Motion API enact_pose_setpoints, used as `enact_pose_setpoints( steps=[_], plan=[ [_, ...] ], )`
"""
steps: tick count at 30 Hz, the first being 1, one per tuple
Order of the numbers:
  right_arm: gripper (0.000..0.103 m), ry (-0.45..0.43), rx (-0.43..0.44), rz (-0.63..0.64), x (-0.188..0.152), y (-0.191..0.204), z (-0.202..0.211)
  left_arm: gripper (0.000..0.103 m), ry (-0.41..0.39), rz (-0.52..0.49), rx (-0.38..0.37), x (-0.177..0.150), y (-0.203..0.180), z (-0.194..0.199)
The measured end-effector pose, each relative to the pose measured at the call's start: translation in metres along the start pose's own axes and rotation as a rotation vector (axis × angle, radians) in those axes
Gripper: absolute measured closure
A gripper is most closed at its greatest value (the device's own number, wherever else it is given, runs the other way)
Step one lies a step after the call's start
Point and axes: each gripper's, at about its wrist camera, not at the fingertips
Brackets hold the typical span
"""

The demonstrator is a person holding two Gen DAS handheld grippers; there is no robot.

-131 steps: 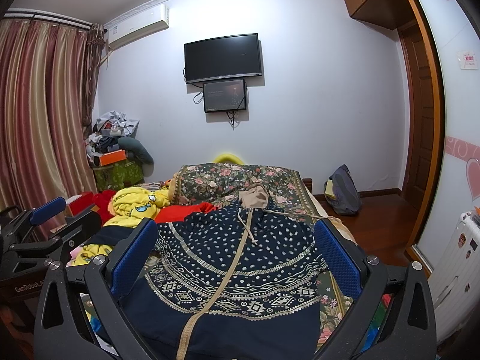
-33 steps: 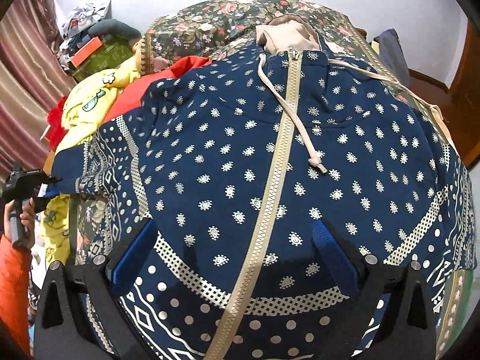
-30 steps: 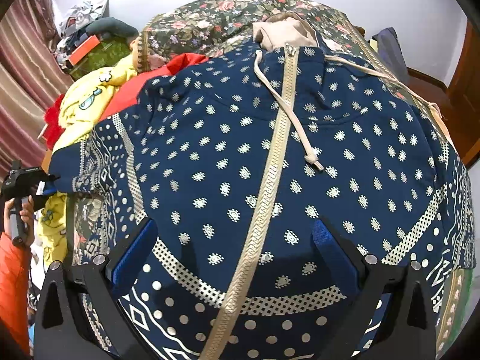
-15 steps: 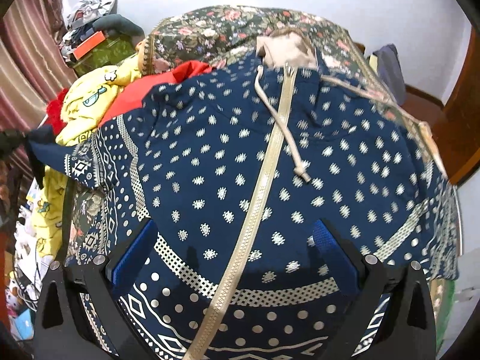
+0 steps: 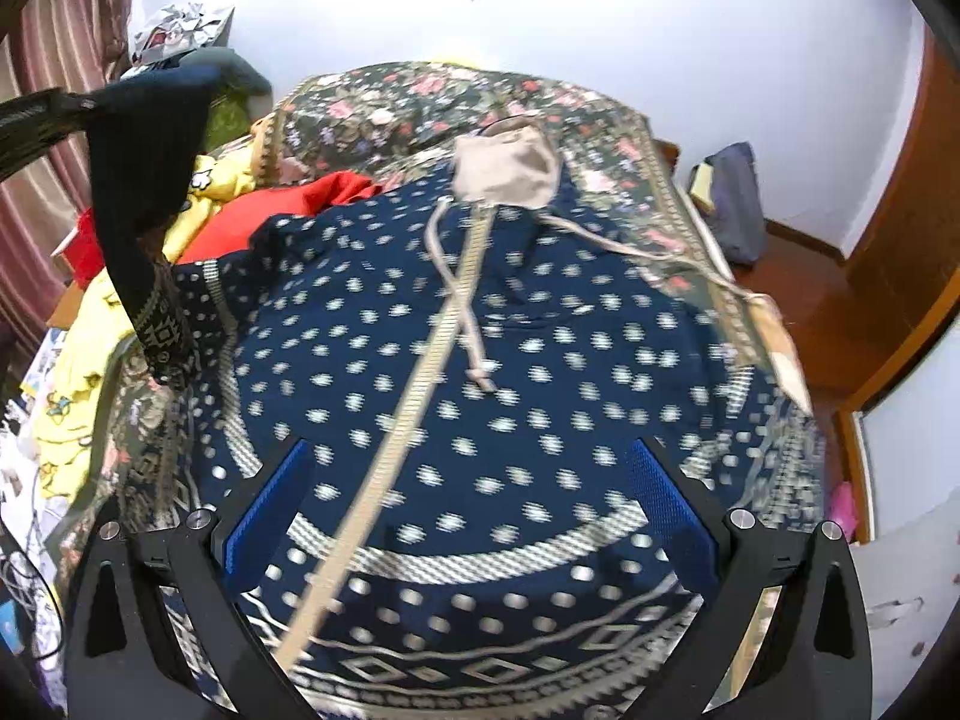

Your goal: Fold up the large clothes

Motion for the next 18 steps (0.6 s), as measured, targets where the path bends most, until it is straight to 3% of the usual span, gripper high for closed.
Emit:
enact_pose_setpoints(
  steps=[6,12,16,18],
  plan=[
    [0.001,0.0,-0.054,-0.006,-0.011,-0.027,0.008,0.099,0.199,-0.093,-0.096,-0.053,-0.067,-0.051],
    [0.001,0.031,-0.073,-0.037,-0.025,-0.048,0.005,0.099,0.405,-0.139,-0.152,-0.111,-0.101,-0.087],
    [0.001,0.041,-0.076,-0.044,-0.03,-0.051,0.004,0.098,0.466,-0.175,-0.143,-0.132,-0.109,-0.092],
    [0.001,0.042,-0.073,-0.043,-0.031,-0.051,0.004,0.093,0.471,-0.193,-0.134,-0.135,-0.11,-0.09]
  ],
)
Point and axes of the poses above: each gripper's, at about its wrist camera, not at the fingertips, and z roughly against the way its jaws point, y to its left, x to its top, and after that the axes turned 3 degrees about -y, right-handed
